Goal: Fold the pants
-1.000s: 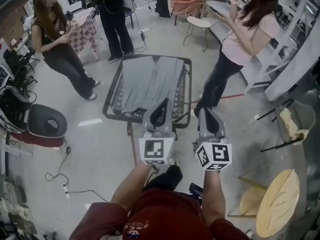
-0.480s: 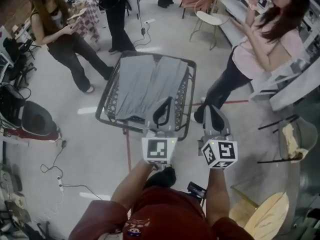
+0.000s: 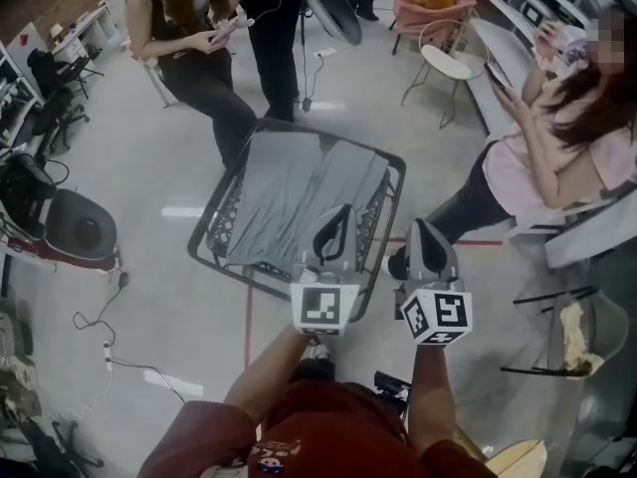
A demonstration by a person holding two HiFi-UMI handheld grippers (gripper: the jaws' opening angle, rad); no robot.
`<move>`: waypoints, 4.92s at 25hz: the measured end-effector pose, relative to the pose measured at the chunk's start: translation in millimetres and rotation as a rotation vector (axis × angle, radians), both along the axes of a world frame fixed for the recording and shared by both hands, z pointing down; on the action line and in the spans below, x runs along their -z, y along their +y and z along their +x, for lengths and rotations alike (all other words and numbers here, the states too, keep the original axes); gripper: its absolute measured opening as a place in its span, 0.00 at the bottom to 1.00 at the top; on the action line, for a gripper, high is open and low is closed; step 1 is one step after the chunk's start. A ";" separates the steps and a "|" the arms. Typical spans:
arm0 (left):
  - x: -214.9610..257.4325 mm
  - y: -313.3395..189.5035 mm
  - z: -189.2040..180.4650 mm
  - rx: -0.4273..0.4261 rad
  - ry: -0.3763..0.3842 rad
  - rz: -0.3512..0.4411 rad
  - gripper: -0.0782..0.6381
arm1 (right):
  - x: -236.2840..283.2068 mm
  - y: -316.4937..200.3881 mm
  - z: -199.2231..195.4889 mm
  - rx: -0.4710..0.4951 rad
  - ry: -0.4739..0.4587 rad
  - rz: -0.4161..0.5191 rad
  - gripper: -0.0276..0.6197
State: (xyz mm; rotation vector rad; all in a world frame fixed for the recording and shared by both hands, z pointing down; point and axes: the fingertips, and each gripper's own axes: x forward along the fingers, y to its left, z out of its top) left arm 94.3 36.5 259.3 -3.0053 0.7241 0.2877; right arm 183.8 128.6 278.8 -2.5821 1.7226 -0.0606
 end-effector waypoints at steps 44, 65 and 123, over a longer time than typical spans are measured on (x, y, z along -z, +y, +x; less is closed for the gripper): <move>4.7 22.2 129.5 0.691 -0.048 -0.005 0.12 | 1.0 -49.1 184.1 0.654 -0.093 0.054 0.05; -37.3 -28.2 105.7 0.887 -0.033 -0.069 0.12 | -33.6 -130.1 196.4 0.764 -0.065 -0.021 0.05; -361.8 12.8 24.4 0.708 -1.100 -0.640 0.44 | -350.7 -217.2 216.7 1.621 0.839 -0.942 0.30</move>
